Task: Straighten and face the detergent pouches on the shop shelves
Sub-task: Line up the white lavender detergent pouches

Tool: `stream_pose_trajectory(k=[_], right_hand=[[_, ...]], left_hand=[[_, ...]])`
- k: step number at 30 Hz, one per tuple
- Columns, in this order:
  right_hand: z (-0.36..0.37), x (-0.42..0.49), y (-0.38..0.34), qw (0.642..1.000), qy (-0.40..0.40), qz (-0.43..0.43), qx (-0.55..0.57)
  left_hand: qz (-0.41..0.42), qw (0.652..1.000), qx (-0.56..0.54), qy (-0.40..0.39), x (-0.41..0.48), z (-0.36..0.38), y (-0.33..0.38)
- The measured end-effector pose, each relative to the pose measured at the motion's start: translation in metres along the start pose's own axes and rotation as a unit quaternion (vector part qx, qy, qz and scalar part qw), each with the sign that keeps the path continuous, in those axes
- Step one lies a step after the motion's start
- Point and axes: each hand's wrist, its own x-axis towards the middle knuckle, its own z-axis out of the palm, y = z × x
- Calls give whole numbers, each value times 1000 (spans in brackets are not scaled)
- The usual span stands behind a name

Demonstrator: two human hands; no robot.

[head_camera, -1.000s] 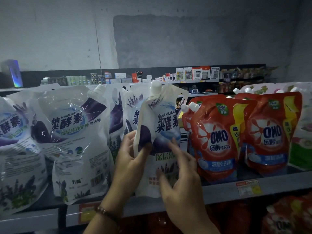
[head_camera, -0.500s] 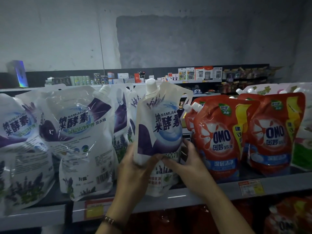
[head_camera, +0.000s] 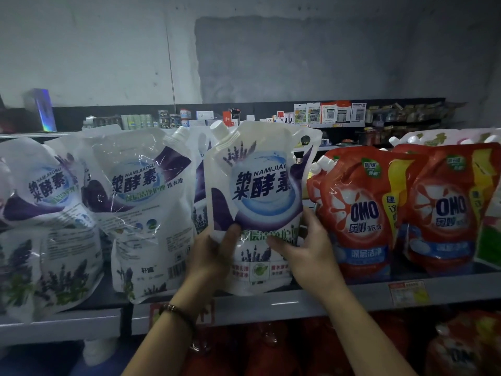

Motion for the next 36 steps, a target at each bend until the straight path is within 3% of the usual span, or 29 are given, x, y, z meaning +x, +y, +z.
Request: stream_pose_trajectory(k=[11, 18, 21, 25, 36], right_hand=[[1, -1, -1, 994, 56, -70, -56], [-8, -8, 0, 994, 32, -52, -94], [-11, -10, -4, 993, 13, -37, -108], [-13, -12, -6, 996, -3, -25, -89], [-3, 0, -7, 998, 3, -18, -67]], left_hand=[[81, 995, 17, -55, 8, -3, -4], [47, 989, 85, -111, 10, -2, 2], [29, 988, 6, -149, 7, -7, -2], [63, 982, -6, -177, -2, -12, -3], [96, 980, 17, -173, 4, -11, -6]])
